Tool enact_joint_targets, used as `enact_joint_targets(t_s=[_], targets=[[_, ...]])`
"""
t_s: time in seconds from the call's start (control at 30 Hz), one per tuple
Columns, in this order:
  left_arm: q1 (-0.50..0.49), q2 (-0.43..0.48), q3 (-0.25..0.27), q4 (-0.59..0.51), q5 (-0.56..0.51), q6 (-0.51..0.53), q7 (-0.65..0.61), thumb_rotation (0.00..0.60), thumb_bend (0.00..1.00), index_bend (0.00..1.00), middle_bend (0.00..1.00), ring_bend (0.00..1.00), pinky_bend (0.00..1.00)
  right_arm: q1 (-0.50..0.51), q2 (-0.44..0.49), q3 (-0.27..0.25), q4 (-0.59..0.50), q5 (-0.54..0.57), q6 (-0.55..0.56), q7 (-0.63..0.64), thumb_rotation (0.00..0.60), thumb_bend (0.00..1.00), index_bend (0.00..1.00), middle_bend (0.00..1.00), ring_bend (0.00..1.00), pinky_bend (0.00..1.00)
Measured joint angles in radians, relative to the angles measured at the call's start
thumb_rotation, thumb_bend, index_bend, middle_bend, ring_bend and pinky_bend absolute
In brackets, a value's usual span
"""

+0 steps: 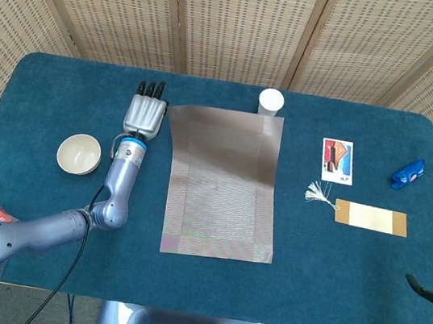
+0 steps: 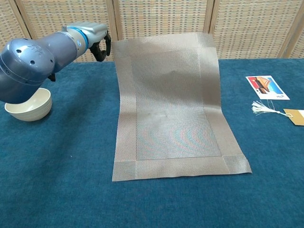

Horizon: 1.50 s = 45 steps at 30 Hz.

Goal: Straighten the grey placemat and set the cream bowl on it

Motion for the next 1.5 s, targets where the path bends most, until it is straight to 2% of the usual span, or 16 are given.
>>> enact_joint_targets(t_s=[0.13,0.37,0.5,0.63,0.87,1.0,1.27,1.43,1.5], targets=[[-0.003,-0.003,0.005,0.013,-0.002,-0.003,-0.014,0.600,0.41,0.17,0.00,0.00,0.00,0.001,-0.002,0.002,0.001,0.004,-0.002,-0.005,0.600,0.04,0.00,0.00,0.00,0.00],[0.025,0.018,0.016,-0.017,0.032,0.006,-0.080,0.600,0.35,0.14,0.00,0.00,0.00,0.005,-0.006,0.002,0.005,0.010,-0.014,-0.014,0.600,0.04,0.00,0.00,0.00,0.00],[0.080,0.074,0.035,-0.121,0.094,0.038,-0.150,0.600,0.30,0.08,0.00,0.00,0.00,0.005,-0.010,0.002,0.005,0.008,-0.013,-0.023,0.600,0.04,0.00,0.00,0.00,0.00],[0.159,0.167,0.075,-0.287,0.168,0.085,-0.207,0.600,0.25,0.07,0.00,0.00,0.00,0.008,-0.016,0.000,0.006,0.008,-0.018,-0.036,0.600,0.04,0.00,0.00,0.00,0.00],[0.361,0.374,0.198,-0.608,0.359,0.264,-0.295,0.600,0.25,0.07,0.00,0.00,0.00,0.021,-0.036,-0.002,0.016,0.014,-0.042,-0.073,0.600,0.04,0.00,0.00,0.00,0.00],[0.485,0.465,0.287,-0.730,0.478,0.383,-0.355,0.600,0.25,0.06,0.00,0.00,0.00,0.025,-0.048,-0.003,0.021,0.015,-0.043,-0.092,0.600,0.03,0.00,0.00,0.00,0.00],[0.697,0.541,0.453,-0.807,0.676,0.617,-0.424,0.600,0.24,0.03,0.00,0.00,0.00,0.025,-0.075,-0.003,0.039,-0.008,-0.016,-0.126,0.600,0.01,0.01,0.00,0.00,0.00],[0.808,0.563,0.537,-0.812,0.764,0.703,-0.515,0.600,0.25,0.03,0.00,0.00,0.00,0.034,-0.099,-0.007,0.059,-0.028,-0.015,-0.152,0.600,0.01,0.04,0.00,0.00,0.00],[0.831,0.570,0.555,-0.802,0.802,0.724,-0.532,0.600,0.25,0.03,0.00,0.00,0.00,0.039,-0.114,-0.011,0.072,-0.039,-0.016,-0.169,0.600,0.01,0.05,0.00,0.00,0.00]])
